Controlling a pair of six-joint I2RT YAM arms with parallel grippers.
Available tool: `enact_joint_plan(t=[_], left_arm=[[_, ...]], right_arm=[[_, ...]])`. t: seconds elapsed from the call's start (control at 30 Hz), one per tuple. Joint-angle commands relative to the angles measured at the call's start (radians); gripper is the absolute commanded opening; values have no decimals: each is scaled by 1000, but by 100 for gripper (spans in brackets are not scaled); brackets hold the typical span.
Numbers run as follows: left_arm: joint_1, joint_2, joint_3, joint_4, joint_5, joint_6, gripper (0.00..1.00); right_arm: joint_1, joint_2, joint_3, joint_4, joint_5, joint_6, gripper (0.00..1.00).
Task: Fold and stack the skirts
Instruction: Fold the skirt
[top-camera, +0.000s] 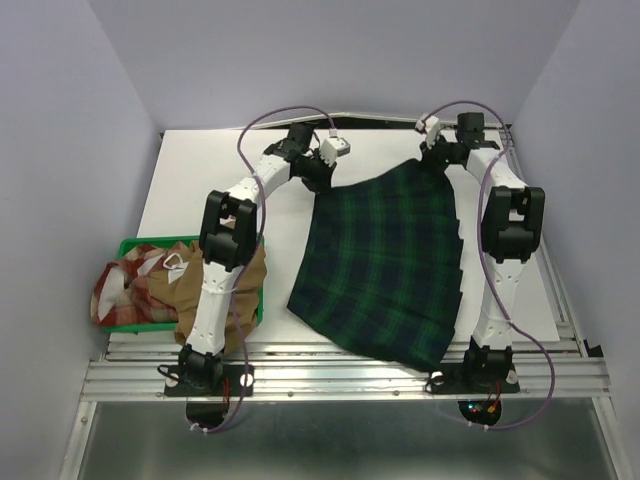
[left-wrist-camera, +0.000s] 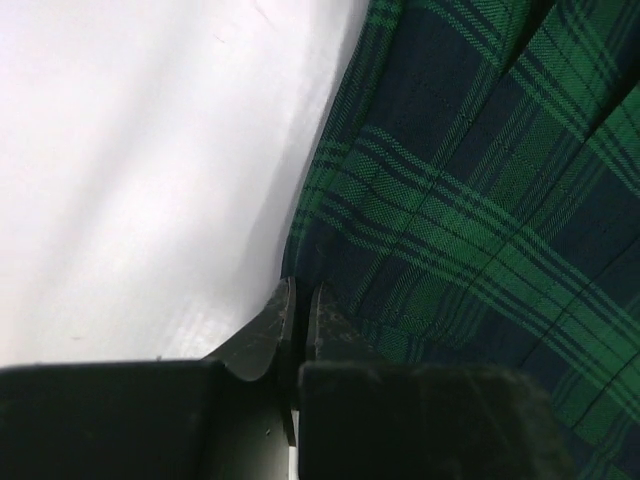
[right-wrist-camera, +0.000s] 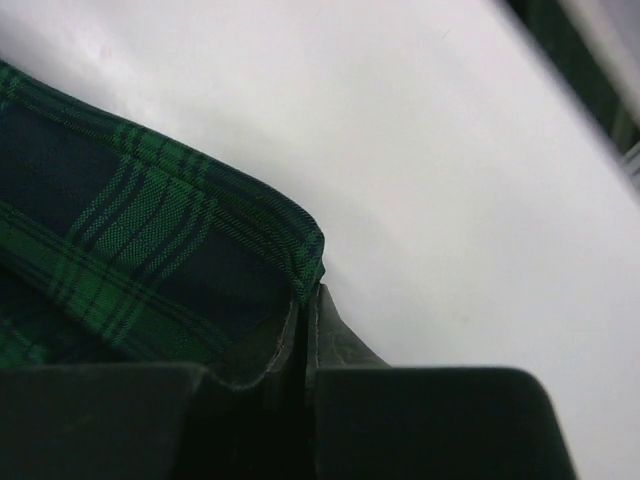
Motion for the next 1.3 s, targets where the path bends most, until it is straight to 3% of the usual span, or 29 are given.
enact_joint_plan(t=[0.0, 0.07, 0.33, 0.6, 0.8, 1.27], left_arm=[[61, -224, -119, 281, -84, -108, 0], [59, -264, -199, 362, -98, -104, 0], [59, -290, -222, 330, -121, -21, 0], [59, -456, -432, 405, -109, 118, 0], [56, -612, -616, 429, -81, 221, 0], [-19, -1002, -1117, 416, -26, 431, 0]], right_arm=[[-12, -50, 167, 214, 95, 121, 1], [-12, -74, 165, 251, 92, 121, 1], [-12, -194, 7, 216, 51, -34, 1], [-12, -454, -199, 171, 3, -103, 1], [-12, -603, -311, 56, -61, -147, 1], [-12, -1122, -818, -330, -164, -546, 1]])
